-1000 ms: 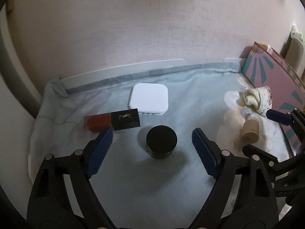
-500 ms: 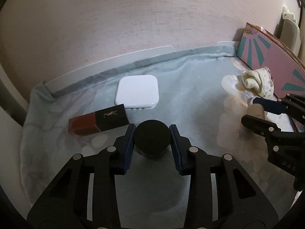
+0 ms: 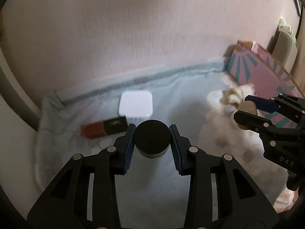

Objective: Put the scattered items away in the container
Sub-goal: 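Grasp tan tape roll with right tool while left tool grasps black jar, then carry tape roll and black jar into the cardboard box and release both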

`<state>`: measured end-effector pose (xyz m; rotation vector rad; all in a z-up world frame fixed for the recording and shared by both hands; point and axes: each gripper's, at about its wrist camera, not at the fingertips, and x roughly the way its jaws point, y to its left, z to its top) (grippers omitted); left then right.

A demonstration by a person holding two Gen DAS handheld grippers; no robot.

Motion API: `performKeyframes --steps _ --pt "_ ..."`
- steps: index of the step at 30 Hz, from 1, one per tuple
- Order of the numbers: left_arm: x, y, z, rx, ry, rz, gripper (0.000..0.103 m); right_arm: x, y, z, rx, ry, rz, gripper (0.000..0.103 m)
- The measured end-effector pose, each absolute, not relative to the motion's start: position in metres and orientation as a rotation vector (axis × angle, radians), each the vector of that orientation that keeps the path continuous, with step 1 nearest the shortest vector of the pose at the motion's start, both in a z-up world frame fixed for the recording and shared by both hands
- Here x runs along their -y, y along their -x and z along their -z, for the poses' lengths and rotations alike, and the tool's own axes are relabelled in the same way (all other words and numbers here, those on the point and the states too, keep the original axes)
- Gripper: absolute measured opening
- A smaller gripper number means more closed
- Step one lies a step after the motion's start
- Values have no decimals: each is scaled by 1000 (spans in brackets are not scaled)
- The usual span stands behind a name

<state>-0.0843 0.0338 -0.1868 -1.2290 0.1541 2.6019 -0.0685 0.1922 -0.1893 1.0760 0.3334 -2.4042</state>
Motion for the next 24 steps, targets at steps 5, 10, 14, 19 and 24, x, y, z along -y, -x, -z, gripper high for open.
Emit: performKeyframes --steps 5,10,14,19,24 --pt "-42 81 140 -142 1194 -2618 32 -201 64 153 -272 -1027 2407 35" --pt "-67 84 103 -142 1153 -2616 32 -225 60 112 -210 -974 2406 35" --pt "-99 85 79 -153 1107 -2593 32 -253 62 86 -187 -952 2431 35" --pt "-150 88 60 -150 1058 -2531 32 -301 65 61 -162 -950 2481 35" --pt "-207 90 55 -171 1036 -2450 32 -348 68 56 -148 -988 2528 35"
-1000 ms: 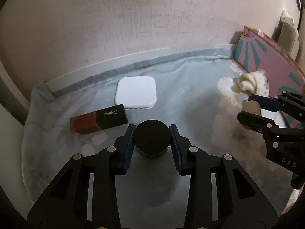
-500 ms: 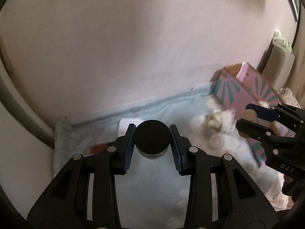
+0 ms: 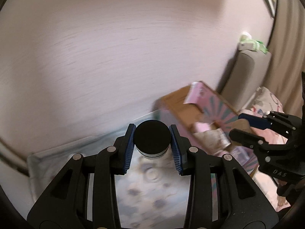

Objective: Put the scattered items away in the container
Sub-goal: 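Carry tape roll and black jar into the cardboard box and release both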

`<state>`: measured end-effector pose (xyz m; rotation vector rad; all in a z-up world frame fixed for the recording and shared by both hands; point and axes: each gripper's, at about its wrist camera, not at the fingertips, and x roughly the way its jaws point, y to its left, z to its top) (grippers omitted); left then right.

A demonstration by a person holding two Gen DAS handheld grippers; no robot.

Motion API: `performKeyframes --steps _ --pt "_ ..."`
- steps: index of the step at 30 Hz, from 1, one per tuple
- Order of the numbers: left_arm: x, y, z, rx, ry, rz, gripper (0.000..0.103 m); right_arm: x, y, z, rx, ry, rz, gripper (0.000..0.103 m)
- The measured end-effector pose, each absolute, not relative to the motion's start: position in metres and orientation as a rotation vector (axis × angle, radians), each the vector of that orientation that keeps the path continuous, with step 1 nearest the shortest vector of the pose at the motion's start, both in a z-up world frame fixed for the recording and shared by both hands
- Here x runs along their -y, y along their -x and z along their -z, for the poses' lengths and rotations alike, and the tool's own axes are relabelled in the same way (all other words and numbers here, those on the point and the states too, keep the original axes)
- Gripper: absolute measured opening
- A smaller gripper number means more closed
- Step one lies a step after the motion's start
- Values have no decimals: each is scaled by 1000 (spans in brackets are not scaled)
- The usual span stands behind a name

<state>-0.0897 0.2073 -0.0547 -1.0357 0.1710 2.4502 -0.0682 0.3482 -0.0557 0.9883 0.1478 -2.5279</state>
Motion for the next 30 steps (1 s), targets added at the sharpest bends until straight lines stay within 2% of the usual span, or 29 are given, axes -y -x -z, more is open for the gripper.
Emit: performKeyframes --steps 14,25,30 --pt "-356 98 100 -270 1119 -2233 32 -443 67 91 -126 -1123 2525 35" --pt "-391 112 133 -307 1222 -2194 32 -443 63 122 -111 -1157 2387 35" --pt "-389 121 139 -239 1296 -2162 33 -445 67 125 -112 -1153 2369 35"
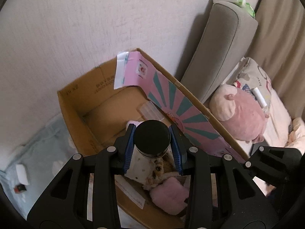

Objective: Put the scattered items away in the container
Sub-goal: 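Carry tape roll and black jar into the cardboard box and release both, then move right tool to clear ring while left tool moves to lipstick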

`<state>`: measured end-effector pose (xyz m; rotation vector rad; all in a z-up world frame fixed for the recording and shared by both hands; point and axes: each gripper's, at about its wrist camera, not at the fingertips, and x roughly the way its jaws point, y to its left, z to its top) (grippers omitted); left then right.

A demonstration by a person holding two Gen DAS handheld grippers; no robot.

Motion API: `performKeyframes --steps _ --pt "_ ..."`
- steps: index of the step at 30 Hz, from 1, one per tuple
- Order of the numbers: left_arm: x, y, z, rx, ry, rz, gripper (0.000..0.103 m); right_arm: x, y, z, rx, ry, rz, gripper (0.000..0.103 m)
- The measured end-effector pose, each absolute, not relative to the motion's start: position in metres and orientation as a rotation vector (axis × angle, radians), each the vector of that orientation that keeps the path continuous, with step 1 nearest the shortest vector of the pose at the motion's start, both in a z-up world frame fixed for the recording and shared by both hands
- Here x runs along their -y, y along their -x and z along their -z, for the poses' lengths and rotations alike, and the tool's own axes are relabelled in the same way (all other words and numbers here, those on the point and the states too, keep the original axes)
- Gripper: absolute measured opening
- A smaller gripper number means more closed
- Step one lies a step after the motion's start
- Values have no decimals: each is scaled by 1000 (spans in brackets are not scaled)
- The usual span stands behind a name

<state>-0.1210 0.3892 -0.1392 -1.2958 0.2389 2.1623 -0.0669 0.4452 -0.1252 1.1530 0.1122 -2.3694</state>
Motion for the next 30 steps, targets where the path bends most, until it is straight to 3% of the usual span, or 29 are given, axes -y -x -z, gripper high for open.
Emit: performKeyframes --steps 2,3,4,5,7,30 --pt "-389 126 144 -206 1353 -2154 37 -446 67 123 -121 -1131 2392 38" --pt "-387 128 146 -197 1374 -2154 50 -446 68 122 -109 -1121 2387 42" --pt "-386 129 147 -187 1388 -2154 65 -447 68 122 -92 -1114 2378 48" --pt "-384 130 147 -178 1388 -2158 101 -447 69 121 -79 -1114 2375 56" --pt "-379 126 141 -168 1354 -2188 102 -448 70 122 -73 -1132 2389 64" --pt "-277 92 83 -90 1253 -2345 103 -407 44 99 -76 -1102 2417 64"
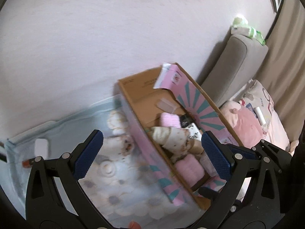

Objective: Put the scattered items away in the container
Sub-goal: 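Move right tool to clear ring while left tool moves to lipstick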

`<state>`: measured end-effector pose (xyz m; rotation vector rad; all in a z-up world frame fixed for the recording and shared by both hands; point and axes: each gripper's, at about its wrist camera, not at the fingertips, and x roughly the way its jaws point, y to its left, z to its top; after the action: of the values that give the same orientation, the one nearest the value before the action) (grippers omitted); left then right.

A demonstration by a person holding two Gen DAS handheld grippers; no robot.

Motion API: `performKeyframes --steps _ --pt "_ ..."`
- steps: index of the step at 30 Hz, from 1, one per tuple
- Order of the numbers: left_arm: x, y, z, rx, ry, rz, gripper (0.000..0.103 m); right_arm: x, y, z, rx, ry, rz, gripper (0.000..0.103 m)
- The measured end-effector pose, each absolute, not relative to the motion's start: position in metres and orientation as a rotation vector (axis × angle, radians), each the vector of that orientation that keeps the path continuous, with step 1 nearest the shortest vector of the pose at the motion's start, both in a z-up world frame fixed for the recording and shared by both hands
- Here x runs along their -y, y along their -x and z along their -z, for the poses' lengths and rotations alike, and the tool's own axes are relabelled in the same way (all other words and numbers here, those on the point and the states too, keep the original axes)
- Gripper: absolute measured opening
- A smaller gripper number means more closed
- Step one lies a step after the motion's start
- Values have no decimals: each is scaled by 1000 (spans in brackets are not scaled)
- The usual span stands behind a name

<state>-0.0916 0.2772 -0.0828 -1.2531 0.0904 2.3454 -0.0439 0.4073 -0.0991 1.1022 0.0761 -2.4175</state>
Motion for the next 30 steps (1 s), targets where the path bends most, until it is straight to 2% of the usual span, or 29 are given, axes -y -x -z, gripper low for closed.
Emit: performKeyframes --steps 7,16,26,30 --pt "-206 80 66 -25 1230 -2480 103 -373 39 82 -73 -1039 2387 64" --pt "-105 58 72 26 1250 -2664 103 -313 31 82 -85 -1014 2296 64" --pt "-11 53 141 180 1359 -2742 103 -261 29 133 -55 -1211 2275 64" --pt "12 69 179 137 1399 -2793 102 -246 35 177 -85 -1339 2310 64"
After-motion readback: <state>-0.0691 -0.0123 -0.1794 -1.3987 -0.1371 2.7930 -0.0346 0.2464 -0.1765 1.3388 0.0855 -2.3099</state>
